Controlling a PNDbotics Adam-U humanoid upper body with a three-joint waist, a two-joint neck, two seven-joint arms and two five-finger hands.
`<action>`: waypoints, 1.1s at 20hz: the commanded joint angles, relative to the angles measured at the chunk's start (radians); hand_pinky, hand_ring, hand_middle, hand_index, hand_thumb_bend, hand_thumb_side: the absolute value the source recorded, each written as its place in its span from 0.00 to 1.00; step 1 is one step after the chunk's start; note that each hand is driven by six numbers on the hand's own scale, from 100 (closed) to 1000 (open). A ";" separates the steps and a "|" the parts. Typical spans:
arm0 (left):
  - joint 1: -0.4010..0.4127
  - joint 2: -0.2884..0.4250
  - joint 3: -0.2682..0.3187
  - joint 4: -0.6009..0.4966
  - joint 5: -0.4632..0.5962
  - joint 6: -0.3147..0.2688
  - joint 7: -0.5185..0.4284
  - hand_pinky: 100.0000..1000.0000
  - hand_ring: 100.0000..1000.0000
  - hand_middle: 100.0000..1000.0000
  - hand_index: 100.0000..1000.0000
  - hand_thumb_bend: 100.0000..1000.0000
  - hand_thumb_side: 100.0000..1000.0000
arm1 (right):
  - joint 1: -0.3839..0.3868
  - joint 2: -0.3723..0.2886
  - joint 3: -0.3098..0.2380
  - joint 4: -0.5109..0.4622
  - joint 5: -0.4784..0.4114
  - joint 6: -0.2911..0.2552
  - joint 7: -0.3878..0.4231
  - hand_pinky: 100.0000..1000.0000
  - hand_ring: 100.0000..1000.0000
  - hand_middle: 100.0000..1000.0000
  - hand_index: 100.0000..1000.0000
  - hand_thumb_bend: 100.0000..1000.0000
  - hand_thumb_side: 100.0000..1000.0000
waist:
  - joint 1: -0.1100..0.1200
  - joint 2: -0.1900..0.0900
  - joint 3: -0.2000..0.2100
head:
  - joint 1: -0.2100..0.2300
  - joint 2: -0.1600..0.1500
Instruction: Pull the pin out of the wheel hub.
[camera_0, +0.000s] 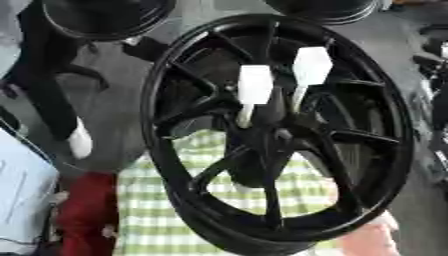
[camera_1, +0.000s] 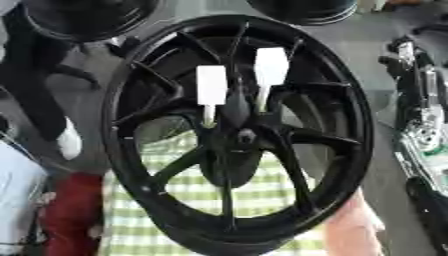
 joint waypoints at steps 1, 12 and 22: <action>-0.012 0.015 0.002 -0.020 -0.006 -0.001 -0.003 0.63 0.82 0.82 0.86 0.18 0.80 | -0.014 -0.019 -0.005 -0.012 -0.005 -0.001 0.001 0.93 0.76 0.76 0.79 0.00 0.73 | 0.005 -0.019 -0.009 | 0.005 -0.013; -0.009 0.027 -0.001 -0.017 -0.006 0.000 -0.006 0.63 0.82 0.82 0.86 0.18 0.79 | -0.051 -0.096 0.019 -0.058 -0.010 0.010 0.042 0.92 0.77 0.76 0.79 0.00 0.69 | 0.004 -0.038 -0.042 | 0.002 0.007; -0.003 0.044 -0.007 -0.013 -0.008 0.002 -0.010 0.63 0.82 0.82 0.86 0.18 0.79 | -0.148 -0.337 0.123 -0.270 0.019 0.133 0.238 0.91 0.76 0.76 0.79 0.00 0.59 | -0.001 -0.044 -0.037 | 0.004 0.019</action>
